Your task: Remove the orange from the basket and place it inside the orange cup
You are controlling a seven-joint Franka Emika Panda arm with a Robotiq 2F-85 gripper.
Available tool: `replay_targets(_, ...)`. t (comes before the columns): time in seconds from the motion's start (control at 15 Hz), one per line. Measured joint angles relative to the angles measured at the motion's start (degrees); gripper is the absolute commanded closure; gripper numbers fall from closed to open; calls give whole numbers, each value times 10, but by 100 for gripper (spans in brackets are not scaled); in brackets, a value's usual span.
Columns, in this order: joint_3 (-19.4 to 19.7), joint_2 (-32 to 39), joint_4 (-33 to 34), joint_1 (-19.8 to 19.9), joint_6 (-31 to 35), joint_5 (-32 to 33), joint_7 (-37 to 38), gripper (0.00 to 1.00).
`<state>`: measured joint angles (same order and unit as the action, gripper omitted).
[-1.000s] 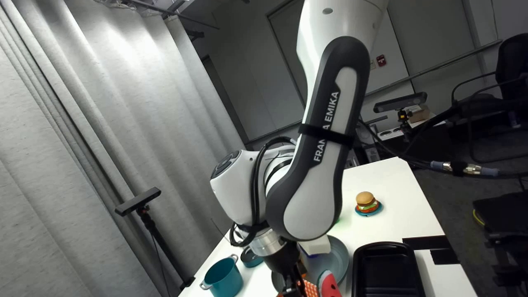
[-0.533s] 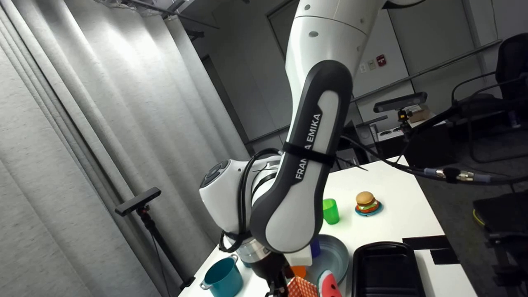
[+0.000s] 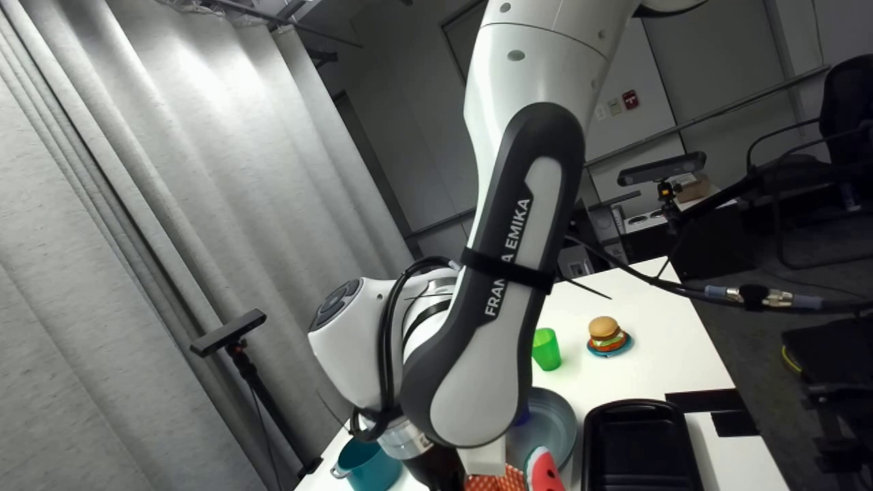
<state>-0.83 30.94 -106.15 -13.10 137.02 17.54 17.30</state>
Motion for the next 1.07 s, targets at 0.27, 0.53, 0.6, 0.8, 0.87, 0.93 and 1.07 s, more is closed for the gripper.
replay_targets(0.27,8,0,-2,-18,-12,0,33,0)
replay_targets(0.53,18,2,-2,-30,-15,1,65,0)
replay_targets(0.6,22,3,-2,-32,-15,1,73,0)
replay_targets(0.8,34,12,-2,-35,-15,1,97,0)
replay_targets(0.87,38,16,-2,-35,-15,1,105,0)
replay_targets(0.93,41,20,-2,-35,-15,1,111,0)
replay_targets(1.07,46,28,-2,-35,-15,1,122,0)
